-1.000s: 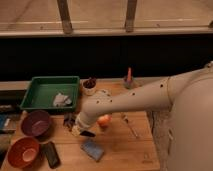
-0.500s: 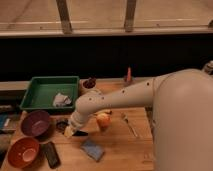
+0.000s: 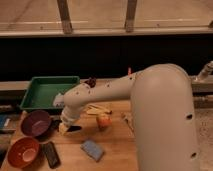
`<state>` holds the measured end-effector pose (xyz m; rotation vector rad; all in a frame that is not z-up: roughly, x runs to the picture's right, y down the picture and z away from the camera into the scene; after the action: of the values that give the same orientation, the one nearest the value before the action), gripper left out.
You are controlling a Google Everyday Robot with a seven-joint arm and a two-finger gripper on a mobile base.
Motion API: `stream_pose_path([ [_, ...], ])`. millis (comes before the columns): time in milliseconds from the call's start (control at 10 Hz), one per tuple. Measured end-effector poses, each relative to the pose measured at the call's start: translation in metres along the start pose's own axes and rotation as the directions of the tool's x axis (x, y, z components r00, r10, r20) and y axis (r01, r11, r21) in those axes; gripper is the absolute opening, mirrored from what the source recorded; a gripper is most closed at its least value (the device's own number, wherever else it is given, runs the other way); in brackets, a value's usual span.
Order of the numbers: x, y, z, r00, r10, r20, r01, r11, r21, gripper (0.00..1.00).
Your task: Place brush in table surface
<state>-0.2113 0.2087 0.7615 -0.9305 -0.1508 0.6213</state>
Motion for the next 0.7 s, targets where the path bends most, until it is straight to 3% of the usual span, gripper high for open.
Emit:
stream_pose_path([
  [200, 0.003, -0.015, -0.004, 1.0, 0.005, -0.022, -0.005, 1.0, 0.022, 0.64],
  [700, 0.012, -0.018, -0.003, 0.999, 0.02, -0.028, -0.019, 0.999, 0.041, 0.64],
])
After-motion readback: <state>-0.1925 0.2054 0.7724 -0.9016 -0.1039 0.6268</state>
